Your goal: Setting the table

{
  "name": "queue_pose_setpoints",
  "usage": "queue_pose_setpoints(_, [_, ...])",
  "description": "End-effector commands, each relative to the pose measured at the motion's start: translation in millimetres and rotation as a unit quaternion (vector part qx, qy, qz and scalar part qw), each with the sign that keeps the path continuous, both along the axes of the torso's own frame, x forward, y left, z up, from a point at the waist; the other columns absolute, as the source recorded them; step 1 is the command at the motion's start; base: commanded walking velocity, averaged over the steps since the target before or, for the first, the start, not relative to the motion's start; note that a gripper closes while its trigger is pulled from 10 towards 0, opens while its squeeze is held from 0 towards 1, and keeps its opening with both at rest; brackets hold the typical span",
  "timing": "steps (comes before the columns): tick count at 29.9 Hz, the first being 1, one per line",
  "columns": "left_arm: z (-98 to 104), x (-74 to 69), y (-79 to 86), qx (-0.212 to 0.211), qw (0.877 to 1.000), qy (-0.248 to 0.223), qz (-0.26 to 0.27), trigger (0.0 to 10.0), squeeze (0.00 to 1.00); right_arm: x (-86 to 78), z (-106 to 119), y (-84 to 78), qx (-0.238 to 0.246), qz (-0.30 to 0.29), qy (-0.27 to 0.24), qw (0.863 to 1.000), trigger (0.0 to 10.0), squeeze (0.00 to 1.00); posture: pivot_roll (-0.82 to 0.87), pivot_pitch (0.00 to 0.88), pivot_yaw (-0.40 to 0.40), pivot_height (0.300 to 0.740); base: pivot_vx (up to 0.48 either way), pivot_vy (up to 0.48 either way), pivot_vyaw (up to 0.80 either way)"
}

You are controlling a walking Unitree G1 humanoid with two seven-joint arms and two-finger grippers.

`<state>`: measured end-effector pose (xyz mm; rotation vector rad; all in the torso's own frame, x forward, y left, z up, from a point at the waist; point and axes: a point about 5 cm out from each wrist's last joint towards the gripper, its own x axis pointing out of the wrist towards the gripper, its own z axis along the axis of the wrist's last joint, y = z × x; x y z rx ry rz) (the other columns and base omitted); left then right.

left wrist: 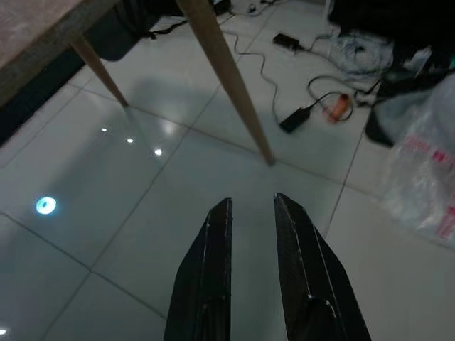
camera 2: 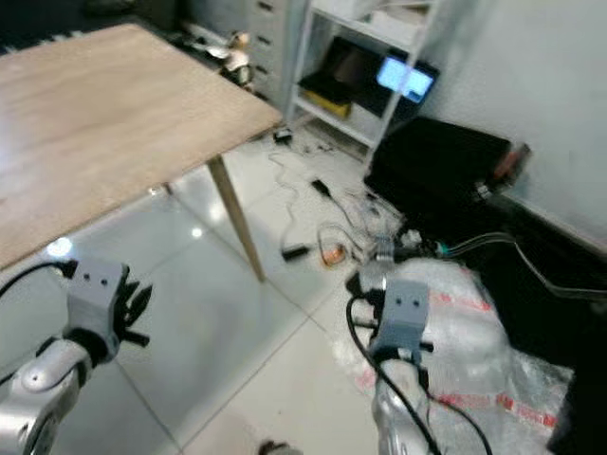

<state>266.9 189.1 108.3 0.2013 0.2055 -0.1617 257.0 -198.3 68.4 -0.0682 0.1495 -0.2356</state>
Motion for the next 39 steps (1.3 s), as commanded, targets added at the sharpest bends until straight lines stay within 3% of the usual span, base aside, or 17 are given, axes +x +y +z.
queue_pose_setpoints(1, [-4.0,0.2,0.4,0.005,1.000,0.004,0.002,10.0,0.13,-5.1,-5.6,-12.0,-0.012,-0.023,0.013,1.000,10.0,0.00,-0.01,0.075,0.051,0.740,0.000,0.000,-0.80])
queue_pose_setpoints(7, [0.3,7.0,-5.6,0.016,0.999,-0.019,-0.024,10.0,0.19,-8.2,-8.5,-20.3,-0.021,-0.041,0.015,0.999,10.0,0.00,-0.01,0.078,0.056,0.740,0.000,0.000,-0.80])
queue_pose_setpoints(16, [-2.7,14.8,-7.3,0.012,0.999,0.010,-0.034,10.0,0.10,-6.0,-9.3,-18.3,-0.023,-0.040,0.008,0.999,10.0,0.00,-0.02,0.081,0.055,0.740,0.000,0.000,-0.80])
queue_pose_setpoints(17, [-2.4,15.5,-7.6,0.018,0.999,0.011,-0.036,10.0,0.00,-5.7,-9.4,-18.2,-0.023,-0.039,0.008,0.999,10.0,0.00,-0.02,0.081,0.055,0.740,0.000,0.000,-0.80])
queue_pose_setpoints(39, [19.9,27.5,-29.9,0.000,0.995,-0.031,-0.097,10.0,0.00,-2.7,-11.3,-14.2,-0.025,-0.035,0.006,0.999,10.0,0.00,-0.02,0.072,0.056,0.740,0.000,0.000,-0.80])
